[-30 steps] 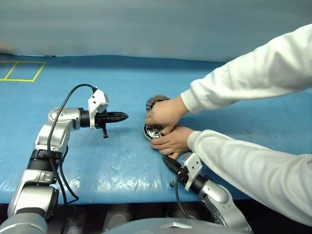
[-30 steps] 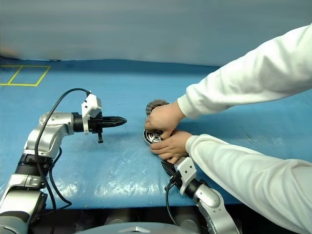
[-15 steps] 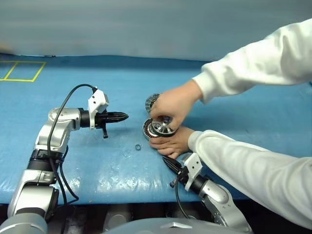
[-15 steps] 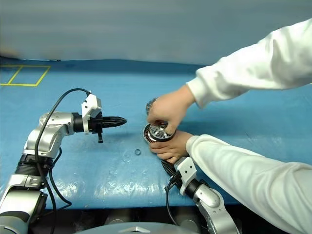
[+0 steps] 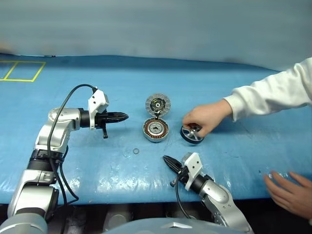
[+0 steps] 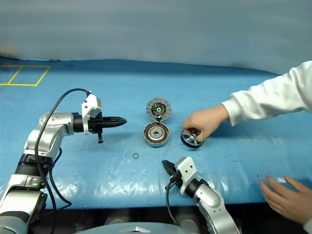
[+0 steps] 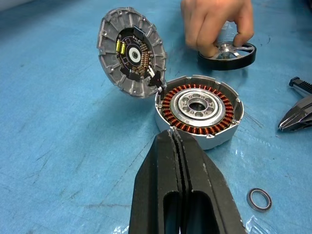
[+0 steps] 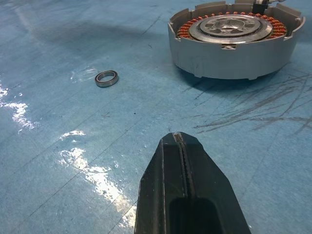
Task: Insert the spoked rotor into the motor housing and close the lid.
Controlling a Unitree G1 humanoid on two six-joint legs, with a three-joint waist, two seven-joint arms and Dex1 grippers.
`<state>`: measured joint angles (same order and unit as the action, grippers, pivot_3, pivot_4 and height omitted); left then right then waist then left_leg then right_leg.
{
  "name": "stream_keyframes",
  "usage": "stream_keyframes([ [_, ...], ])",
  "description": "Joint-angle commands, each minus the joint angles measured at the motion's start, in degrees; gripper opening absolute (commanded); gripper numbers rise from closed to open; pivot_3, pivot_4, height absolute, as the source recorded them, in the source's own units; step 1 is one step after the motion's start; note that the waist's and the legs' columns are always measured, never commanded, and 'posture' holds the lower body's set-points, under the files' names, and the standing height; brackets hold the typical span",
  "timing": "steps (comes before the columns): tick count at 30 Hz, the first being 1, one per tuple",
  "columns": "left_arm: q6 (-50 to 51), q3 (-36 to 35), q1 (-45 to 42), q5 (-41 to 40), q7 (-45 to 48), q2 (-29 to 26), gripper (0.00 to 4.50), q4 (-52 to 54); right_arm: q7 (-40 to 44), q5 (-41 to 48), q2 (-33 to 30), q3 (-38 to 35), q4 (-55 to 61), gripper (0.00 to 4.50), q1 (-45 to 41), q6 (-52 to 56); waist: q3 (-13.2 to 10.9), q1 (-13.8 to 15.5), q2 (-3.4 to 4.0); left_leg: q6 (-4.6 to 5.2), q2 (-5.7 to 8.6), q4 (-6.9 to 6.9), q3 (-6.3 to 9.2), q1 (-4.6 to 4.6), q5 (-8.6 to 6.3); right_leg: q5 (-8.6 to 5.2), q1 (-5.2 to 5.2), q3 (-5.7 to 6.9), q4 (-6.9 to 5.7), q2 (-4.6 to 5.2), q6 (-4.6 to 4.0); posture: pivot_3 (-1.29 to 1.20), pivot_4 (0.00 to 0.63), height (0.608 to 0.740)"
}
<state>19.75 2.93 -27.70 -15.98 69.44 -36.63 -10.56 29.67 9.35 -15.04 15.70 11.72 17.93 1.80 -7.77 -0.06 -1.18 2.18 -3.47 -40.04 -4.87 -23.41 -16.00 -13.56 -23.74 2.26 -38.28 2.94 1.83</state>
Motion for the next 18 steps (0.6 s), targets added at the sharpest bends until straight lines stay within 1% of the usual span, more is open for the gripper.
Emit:
stream_keyframes([
  [1,0.12,-0.18,-0.12,-0.82,0.40,-0.74,0.03,1.83,-0.17,0.11,-0.02,-0.49,1.37,0.00,-0.23,-0.09,0.00,0.00,0.00,0.00,0.00,0.00,0.00,0.00,0.00,0.00,0.00,0.00,0.00,0.00,0.00,0.00,0.150,0.740],
  [18,0.43,0.14,-0.67,-0.86,1.04,-0.88,0.03,1.78,-0.29,0.10,0.00,-0.43,1.61,0.00,-0.15,-0.02,0.00,-0.02,0.00,0.00,0.00,0.00,0.00,0.00,0.00,0.00,0.00,0.00,0.00,0.00,0.00,0.00,0.150,0.740],
])
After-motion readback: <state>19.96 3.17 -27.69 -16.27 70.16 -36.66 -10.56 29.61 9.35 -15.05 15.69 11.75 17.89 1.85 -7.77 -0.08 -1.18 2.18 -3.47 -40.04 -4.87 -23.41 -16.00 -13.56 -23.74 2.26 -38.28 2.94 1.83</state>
